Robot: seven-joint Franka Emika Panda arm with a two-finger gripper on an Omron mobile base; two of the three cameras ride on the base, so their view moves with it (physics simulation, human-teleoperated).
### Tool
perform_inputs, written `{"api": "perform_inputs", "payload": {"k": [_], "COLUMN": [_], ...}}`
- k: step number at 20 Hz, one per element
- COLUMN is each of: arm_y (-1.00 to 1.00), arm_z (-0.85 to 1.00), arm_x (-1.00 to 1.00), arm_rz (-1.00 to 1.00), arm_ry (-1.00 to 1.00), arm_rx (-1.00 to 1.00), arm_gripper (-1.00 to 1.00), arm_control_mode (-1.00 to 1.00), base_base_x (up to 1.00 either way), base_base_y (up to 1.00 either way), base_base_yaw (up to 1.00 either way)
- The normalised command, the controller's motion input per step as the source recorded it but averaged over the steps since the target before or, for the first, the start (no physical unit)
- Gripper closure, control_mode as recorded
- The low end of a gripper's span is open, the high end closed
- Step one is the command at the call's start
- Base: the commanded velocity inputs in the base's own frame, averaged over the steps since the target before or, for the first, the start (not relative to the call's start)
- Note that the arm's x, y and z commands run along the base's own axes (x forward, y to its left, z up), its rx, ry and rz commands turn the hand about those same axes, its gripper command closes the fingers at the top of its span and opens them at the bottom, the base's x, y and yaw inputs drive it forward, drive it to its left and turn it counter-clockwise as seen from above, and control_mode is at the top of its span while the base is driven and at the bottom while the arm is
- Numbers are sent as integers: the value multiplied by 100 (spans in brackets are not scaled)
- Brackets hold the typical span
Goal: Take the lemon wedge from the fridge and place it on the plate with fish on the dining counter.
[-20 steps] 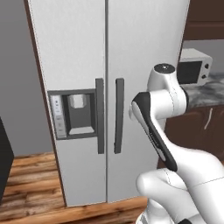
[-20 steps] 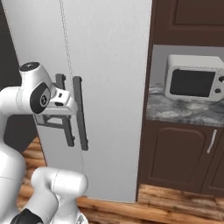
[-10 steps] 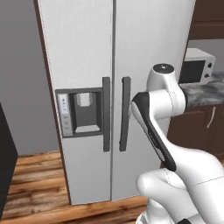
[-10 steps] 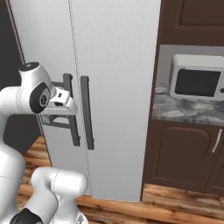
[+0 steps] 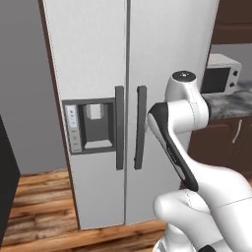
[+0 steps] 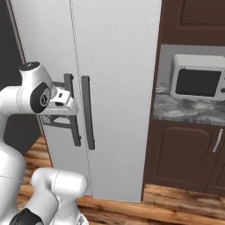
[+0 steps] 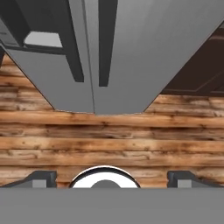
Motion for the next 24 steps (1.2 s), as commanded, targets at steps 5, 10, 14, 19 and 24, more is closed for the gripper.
{"api": "perform_inputs", "payload": {"k": [5, 10, 14, 19, 24], "arm_y": [0, 0, 0, 2, 1], "arm_z": [0, 0, 0, 0, -5], "arm_x": [0, 0, 0, 39, 98], "arm_rz": [0, 0, 0, 0, 0], "arm_ry": [0, 0, -6, -16, -4], "arm_rx": [0, 0, 0, -4, -1], "arm_gripper": [-100, -100, -100, -100, -100], "arm_control_mode": [100, -100, -100, -100, -100], "base_base_x": [-58, -16, 0, 0, 0], "base_base_y": [16, 3, 0, 0, 0], "base_base_yaw": [0, 0, 0, 0, 0]}}
